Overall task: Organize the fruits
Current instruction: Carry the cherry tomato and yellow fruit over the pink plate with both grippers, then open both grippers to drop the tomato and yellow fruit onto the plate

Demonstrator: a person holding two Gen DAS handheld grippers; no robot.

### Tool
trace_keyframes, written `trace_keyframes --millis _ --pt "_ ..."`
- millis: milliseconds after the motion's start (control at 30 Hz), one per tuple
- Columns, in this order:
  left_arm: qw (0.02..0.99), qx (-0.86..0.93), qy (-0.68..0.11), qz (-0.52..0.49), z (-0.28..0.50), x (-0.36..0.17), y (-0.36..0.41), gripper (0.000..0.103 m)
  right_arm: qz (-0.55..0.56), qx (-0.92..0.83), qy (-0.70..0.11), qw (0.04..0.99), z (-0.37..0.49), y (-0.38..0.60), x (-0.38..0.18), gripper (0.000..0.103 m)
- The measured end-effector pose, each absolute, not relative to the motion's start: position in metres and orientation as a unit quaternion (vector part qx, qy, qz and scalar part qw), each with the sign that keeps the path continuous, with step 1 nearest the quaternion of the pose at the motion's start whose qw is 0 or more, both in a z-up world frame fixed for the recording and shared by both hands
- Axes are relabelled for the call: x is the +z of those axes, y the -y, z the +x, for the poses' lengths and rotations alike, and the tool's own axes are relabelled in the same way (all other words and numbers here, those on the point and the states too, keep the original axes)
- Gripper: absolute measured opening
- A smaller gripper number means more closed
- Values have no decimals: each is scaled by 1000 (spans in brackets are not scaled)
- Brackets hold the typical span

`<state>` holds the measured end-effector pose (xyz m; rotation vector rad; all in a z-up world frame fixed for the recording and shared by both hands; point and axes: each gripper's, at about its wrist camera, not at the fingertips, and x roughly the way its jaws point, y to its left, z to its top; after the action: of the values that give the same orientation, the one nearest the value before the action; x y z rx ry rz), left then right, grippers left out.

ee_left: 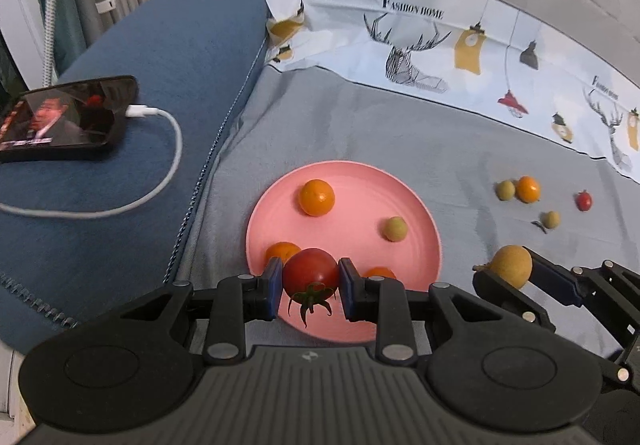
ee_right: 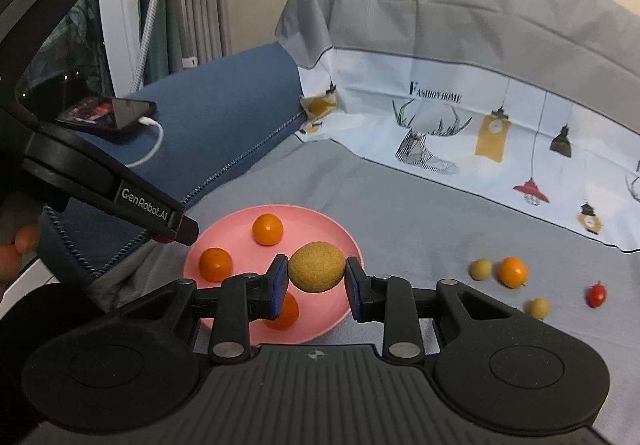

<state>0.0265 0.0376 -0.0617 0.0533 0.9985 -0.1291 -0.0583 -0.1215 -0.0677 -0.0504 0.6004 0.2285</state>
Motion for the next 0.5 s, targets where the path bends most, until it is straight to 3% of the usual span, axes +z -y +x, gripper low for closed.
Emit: trace_keyframes --millis 500 --pt "857 -46 -512 43 89 -120 -30 32 -38 124 -333 934 11 109 -114 32"
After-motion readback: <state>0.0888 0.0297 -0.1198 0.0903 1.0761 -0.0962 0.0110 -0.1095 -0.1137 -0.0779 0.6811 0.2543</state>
